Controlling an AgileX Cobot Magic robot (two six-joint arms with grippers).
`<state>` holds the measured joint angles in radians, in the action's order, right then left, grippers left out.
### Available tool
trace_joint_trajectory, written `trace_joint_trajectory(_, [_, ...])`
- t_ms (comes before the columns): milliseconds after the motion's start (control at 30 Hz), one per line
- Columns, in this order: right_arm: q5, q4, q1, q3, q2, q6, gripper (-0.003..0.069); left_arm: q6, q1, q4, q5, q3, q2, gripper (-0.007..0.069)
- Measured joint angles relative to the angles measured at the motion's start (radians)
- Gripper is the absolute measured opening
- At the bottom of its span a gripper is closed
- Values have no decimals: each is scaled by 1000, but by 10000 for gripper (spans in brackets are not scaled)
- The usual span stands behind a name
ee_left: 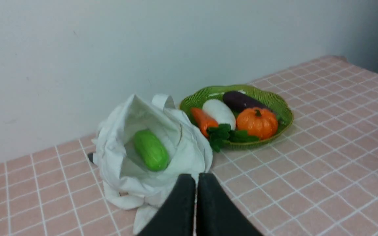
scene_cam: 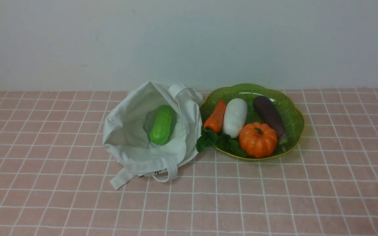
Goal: Take vegetables from bag on pink coffee tablecloth place on plate.
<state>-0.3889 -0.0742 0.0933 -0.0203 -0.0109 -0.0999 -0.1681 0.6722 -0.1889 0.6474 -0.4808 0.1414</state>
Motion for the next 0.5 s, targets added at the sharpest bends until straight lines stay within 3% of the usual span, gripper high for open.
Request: trace_joint_trajectory(500, [0, 0, 0, 0, 0, 0, -15, -80, -4, 62, -92, 134, 0, -5])
